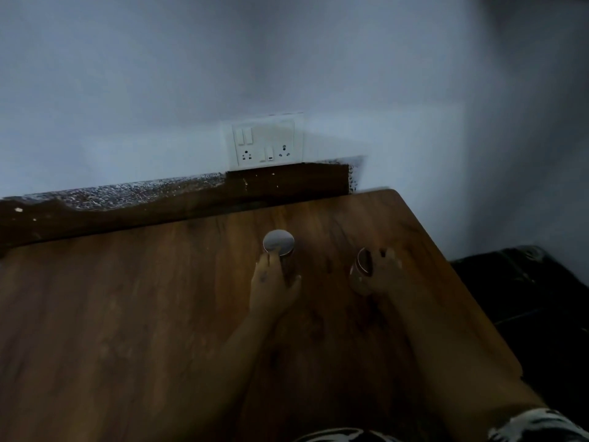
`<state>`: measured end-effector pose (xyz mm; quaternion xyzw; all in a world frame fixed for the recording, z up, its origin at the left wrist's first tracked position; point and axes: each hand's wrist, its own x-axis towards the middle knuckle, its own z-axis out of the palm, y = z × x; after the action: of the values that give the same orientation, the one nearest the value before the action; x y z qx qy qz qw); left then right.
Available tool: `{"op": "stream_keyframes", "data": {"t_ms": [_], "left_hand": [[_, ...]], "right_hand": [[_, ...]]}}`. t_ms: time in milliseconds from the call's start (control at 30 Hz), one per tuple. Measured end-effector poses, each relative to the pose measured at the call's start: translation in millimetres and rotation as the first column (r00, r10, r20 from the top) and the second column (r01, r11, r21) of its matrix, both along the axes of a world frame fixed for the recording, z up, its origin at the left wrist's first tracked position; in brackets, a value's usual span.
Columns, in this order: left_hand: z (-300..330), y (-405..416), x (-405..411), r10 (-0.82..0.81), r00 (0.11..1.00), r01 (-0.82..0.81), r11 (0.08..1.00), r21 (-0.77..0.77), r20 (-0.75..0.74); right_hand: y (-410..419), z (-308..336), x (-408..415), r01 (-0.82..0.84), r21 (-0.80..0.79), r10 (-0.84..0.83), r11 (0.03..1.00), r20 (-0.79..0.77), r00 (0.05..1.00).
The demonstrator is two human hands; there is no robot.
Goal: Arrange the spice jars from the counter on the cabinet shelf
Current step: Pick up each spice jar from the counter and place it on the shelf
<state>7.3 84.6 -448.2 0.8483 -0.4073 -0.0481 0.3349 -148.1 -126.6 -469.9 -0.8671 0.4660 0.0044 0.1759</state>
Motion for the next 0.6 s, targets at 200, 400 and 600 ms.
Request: {"op": "stream_keyframes", "data": {"t_ms": [200,400,600], "left_hand": [[-18,-4,-22,-0.108,0.994,0.108,0.991,0.080,-0.013],[-6,-13,-29,-0.192,0.974,0.198,0.979,0.047,-0.120],[30,-19,-38,-0.205,0.956,0.143,0.950,-0.278,-0.209]], "right_hand": [[5,-5,-2,0.055,-0.023,-0.054,0.998,0.027,0.998],[22,34,17,0.211,0.077,-0.223,0.975,0.236,0.946],[74,112,49,0.339,0.277,-0.399,0.899,0.204,0.894]]}}
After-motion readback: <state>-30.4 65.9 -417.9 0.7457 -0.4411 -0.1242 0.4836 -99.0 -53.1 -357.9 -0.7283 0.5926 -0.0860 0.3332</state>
